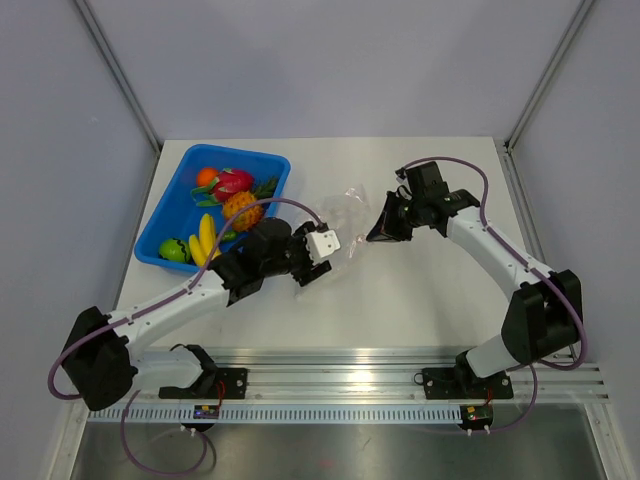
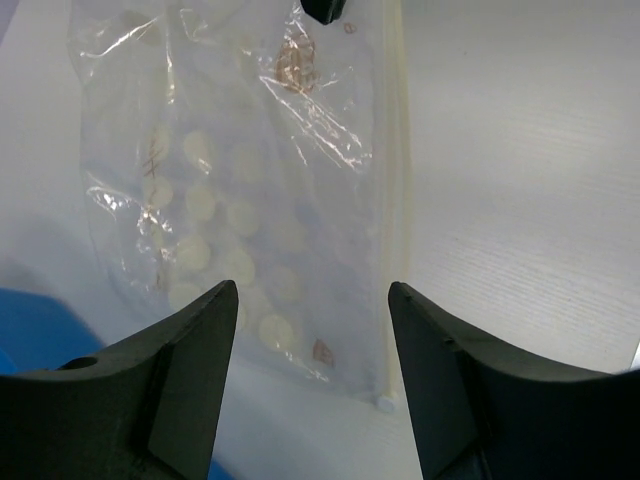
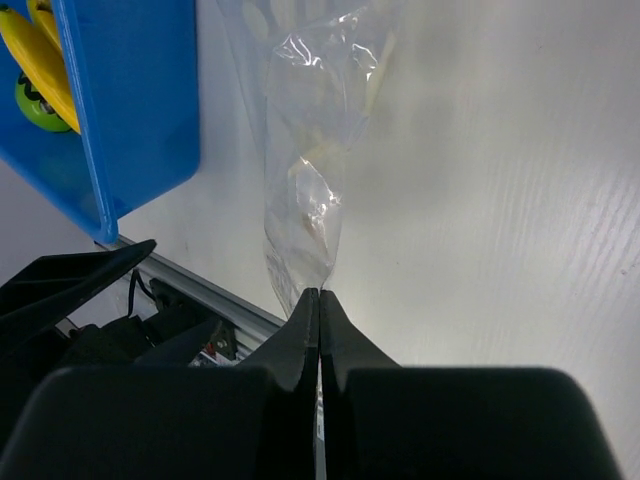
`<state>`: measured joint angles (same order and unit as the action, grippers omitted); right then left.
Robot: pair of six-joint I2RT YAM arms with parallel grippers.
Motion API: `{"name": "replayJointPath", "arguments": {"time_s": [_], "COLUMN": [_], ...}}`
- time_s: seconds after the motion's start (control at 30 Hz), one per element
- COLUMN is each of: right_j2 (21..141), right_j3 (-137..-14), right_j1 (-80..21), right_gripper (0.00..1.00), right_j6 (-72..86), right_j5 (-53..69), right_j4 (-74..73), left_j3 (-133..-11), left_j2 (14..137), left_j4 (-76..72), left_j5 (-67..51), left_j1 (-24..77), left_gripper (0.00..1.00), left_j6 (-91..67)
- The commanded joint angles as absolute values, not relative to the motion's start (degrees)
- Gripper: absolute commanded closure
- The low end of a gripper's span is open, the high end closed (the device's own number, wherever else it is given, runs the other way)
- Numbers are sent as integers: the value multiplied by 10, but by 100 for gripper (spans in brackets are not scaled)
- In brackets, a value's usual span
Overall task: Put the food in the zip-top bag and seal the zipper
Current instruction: Pick up the zipper food storage bag at the center of the board.
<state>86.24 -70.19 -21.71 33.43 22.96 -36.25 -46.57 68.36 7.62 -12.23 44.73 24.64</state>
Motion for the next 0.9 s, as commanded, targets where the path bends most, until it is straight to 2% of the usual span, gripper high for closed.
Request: {"name": "replayJointPath", "arguments": {"time_s": [0.0,0.17,0.3,0.37,0.5,0.63,0.8,0.87], "right_j2": [835,834,825,818,809,805,799,798], "right_j3": [-732,-726,-714,-706,-697,-688,-686,-682], "right_j1": [-218,-218,-218,-218,-218,-218,-218,-218], "right_gripper": [100,100,100,100,100,100,100,100], "right_j6": [345,383,415,431,452,463,457,456], "right_j5": [260,267,265,259,255,259,253,255], "right_j4": [-385,-388,-377,-369,-354,-342,-348,-348], "left_j3": [-477,-471,-443,-422,-404,-409,-401,-405], "left_j2": [702,696,680,676,694,711,724,736], "left_j4": [30,30,3,-33,-57,-67,-105,-112], "left_j5": [-151,-159,-113,-82,27,43,92,98], "left_j1": [464,490,506,527,558,560,562,562], "left_gripper": [35,32,33,37,40,41,52,52], "left_j6": [234,234,208,193,196,193,183,183]}}
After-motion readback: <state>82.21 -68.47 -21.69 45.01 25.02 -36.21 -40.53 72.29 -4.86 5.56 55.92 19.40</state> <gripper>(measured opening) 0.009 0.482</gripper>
